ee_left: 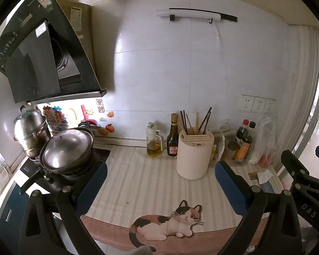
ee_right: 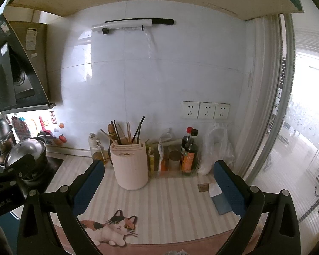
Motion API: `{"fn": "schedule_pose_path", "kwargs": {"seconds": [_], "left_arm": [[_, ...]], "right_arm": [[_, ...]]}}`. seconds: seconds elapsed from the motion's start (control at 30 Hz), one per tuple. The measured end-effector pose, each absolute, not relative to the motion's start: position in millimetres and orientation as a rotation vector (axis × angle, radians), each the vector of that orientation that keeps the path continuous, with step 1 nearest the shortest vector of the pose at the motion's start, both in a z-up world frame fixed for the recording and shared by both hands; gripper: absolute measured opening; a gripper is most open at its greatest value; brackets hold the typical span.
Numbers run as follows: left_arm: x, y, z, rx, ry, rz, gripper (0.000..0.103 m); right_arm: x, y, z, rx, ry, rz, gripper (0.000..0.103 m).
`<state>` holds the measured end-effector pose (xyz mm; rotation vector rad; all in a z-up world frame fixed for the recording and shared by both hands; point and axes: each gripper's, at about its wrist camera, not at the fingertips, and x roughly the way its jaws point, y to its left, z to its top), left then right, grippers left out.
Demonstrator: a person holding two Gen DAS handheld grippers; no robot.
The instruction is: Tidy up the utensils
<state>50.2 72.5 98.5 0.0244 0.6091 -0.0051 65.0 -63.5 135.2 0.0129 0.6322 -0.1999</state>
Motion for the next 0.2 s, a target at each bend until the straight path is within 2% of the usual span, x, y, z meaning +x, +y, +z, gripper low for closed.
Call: {"fn": "schedule_pose_path", "kwargs": {"seconds": [0.2], "left_arm": [[52.4,73.1,96.6,0.019,0.61,-0.007,0.103]], "right_arm": [[66.9,-65.6,133.9,0.013,0.635,-0.201,0.103]]}}
